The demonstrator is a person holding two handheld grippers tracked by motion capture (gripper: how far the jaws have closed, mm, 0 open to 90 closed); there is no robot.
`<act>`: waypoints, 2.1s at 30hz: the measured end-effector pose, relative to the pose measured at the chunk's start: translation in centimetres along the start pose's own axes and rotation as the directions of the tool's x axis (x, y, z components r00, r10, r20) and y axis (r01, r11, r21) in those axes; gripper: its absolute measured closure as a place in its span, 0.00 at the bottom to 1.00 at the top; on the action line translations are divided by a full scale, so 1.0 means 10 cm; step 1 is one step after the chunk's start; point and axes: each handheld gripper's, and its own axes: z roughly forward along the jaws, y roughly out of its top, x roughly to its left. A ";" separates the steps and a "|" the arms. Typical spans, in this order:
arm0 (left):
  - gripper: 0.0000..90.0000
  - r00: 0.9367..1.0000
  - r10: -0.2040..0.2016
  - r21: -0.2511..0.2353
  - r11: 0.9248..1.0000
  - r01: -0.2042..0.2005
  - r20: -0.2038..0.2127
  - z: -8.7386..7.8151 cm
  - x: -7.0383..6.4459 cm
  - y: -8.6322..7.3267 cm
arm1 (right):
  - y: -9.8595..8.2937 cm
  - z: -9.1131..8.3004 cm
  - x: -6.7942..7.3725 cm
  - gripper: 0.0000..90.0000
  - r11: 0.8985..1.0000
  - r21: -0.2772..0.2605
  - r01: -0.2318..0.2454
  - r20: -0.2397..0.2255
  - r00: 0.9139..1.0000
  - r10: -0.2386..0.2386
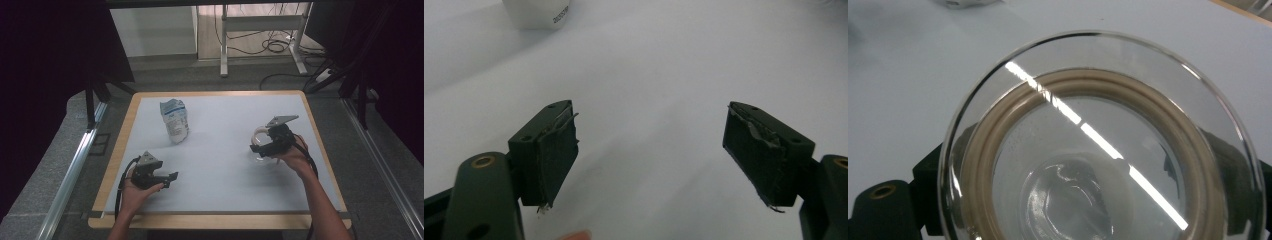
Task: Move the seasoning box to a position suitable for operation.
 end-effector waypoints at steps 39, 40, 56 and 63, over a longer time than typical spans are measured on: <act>0.24 1.000 0.014 -0.014 1.000 -0.014 0.001 -0.04 -0.01 0.01 | 0.04 -0.11 0.15 0.03 0.990 -0.109 0.090 -0.105 0.989 -0.102; 0.24 1.000 0.015 -0.015 1.000 -0.015 0.001 -0.04 -0.01 0.01 | 0.04 -0.11 0.15 0.03 0.990 -0.109 0.090 -0.105 0.989 -0.102; 0.23 1.000 0.024 -0.018 1.000 -0.024 -0.001 -0.01 -0.04 0.05 | -0.23 -0.65 0.07 0.37 0.930 -0.313 -0.193 0.007 0.979 0.205; 0.23 1.000 0.022 -0.018 1.000 -0.022 -0.001 0.00 -0.05 0.05 | -0.48 -0.77 0.15 0.54 0.907 -0.364 -0.212 0.028 0.971 0.238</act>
